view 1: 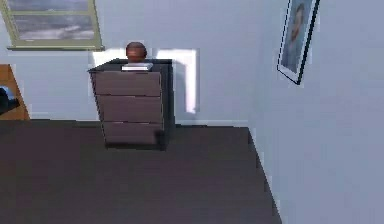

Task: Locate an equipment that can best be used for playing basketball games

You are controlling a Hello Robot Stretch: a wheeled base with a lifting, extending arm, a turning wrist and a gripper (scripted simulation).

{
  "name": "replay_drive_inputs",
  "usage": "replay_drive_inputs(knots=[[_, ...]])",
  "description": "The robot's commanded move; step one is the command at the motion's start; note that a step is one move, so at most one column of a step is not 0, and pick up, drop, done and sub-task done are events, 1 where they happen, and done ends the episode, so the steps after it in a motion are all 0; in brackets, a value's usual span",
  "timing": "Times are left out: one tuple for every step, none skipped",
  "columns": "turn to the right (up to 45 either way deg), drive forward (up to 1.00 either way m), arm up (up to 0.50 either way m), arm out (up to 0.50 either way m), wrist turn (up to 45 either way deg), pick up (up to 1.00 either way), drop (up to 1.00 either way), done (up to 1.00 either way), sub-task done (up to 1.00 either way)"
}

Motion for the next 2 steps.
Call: replay_drive_inputs(knots=[[0.0,1.0,0.0,0.0,0.0,0.0,0.0,0.0,0.0],[-3.0,0.0,0.0,0.0,0.0,0.0,0.0,0.0,0.0]])
